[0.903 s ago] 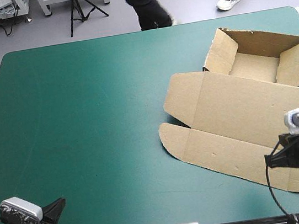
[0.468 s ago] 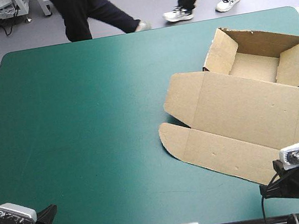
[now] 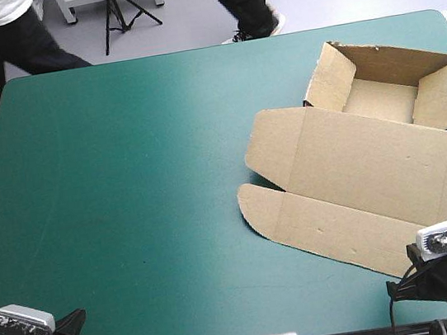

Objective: Fold the box

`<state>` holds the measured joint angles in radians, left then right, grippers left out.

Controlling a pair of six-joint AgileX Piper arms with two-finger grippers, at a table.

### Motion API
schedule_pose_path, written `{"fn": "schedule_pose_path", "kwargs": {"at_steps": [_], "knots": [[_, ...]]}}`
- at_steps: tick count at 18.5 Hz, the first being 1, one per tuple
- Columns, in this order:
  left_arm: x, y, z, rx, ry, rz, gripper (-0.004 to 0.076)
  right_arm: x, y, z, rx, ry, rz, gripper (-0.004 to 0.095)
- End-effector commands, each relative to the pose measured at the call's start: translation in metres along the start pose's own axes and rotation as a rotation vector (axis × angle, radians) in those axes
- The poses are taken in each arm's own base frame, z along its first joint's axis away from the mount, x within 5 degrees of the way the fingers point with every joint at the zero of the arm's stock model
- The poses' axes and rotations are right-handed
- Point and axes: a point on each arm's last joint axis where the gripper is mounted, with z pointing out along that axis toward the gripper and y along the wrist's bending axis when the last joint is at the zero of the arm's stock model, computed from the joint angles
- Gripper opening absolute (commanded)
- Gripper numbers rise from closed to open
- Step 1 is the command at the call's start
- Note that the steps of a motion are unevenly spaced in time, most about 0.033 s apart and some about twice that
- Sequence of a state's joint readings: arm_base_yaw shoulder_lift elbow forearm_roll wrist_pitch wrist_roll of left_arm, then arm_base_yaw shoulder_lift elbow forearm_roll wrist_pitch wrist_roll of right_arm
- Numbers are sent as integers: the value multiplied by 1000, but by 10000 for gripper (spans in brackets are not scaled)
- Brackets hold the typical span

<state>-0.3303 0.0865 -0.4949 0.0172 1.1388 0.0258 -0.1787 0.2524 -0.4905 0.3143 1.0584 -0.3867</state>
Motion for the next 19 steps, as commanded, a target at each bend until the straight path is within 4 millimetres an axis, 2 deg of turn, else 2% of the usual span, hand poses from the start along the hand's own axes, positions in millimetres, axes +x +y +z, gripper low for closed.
{"fn": "schedule_pose_path", "kwargs": {"at_steps": [1,19], "knots": [[-11,0,-4,3,-64,-11,-8,-11,-1,-5,8,-69,-5,-18],[-11,0,-4,3,-64,-11,-8,-10,1,-5,-6,-65,1,-18]]}}
